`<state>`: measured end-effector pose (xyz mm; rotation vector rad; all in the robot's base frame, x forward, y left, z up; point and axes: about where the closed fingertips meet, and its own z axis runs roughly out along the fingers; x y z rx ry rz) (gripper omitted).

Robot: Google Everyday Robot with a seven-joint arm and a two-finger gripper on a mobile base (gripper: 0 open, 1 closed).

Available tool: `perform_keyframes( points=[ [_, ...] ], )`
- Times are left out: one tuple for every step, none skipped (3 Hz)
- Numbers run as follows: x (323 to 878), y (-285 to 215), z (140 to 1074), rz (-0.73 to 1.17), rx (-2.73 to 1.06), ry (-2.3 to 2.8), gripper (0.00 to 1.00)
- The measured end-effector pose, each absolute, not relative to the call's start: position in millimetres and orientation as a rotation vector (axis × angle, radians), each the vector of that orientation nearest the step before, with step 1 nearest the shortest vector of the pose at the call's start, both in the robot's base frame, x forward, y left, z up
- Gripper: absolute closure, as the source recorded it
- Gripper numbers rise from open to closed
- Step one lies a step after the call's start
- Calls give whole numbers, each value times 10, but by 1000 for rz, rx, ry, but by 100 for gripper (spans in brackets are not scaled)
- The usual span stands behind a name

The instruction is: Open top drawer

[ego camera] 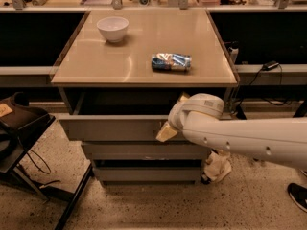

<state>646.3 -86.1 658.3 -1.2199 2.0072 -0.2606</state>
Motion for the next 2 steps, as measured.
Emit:
perform_keyframes(
  points=[
    [6548,-773,6496,-262,-1287,2010,0],
    [6547,-772,6502,-262,-1288,2009,0]
  ],
)
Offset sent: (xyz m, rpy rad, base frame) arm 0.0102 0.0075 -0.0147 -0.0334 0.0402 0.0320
